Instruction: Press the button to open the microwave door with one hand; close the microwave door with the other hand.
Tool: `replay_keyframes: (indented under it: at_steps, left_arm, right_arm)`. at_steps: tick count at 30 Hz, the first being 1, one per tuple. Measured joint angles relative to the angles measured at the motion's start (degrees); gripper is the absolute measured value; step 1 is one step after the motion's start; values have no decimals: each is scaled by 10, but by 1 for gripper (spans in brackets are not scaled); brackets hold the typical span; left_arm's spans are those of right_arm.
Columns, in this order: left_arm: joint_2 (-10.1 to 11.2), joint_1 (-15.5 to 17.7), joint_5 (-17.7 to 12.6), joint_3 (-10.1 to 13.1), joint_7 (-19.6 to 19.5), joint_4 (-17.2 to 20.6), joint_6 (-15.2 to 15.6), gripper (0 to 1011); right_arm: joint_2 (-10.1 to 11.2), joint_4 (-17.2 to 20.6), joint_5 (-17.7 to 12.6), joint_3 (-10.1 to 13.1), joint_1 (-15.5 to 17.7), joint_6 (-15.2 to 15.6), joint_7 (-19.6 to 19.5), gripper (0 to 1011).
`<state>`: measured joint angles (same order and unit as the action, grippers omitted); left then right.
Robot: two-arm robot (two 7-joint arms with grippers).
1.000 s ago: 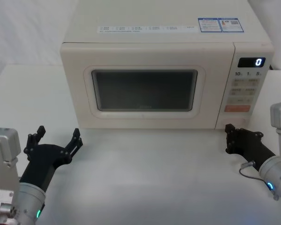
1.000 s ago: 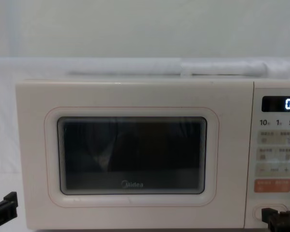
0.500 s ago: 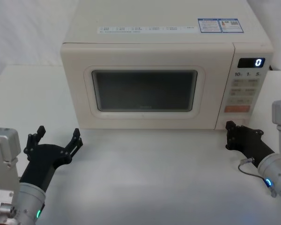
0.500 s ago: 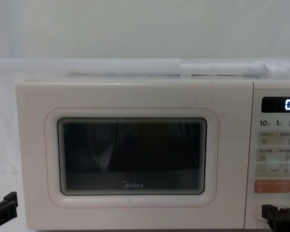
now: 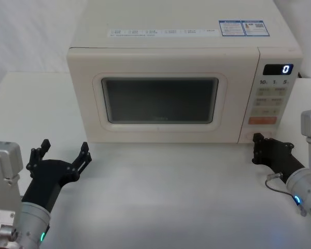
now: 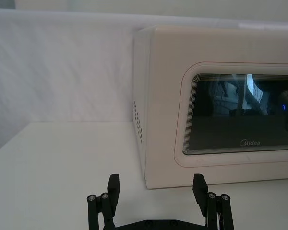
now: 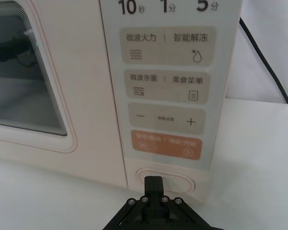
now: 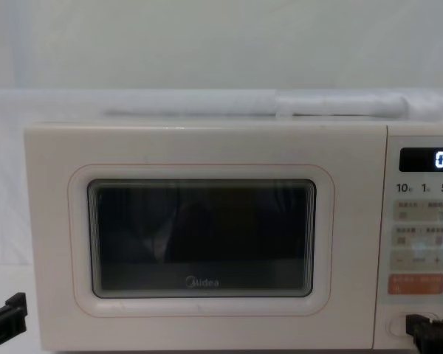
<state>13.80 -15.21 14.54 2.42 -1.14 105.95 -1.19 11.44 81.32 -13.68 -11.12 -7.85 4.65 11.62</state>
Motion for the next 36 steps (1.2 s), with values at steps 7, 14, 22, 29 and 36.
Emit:
replay_keyframes:
  at_steps: [7,14,22,29,36]
  left_arm:
    - [0,0,0,0,0,0,0,1001]
    - [0,0,0,0,0,0,0,1001]
    - [0,0,0,0,0,0,0,1001]
    - [0,0,0,0,0,0,0,1001]
    - [0,0,0,0,0,0,0,1001]
  right_arm:
    - [-2,-9,14,0,-1,-5,-9,0]
    - [-7,-15,25,1,-2,-11,-14,0]
    - [-15,-17,34,6,-1,-22,-20,0]
    - [-20,-22,38,9,-1,-26,-20,0]
    - [-25,-31,41,10,-6,-30,-17,0]
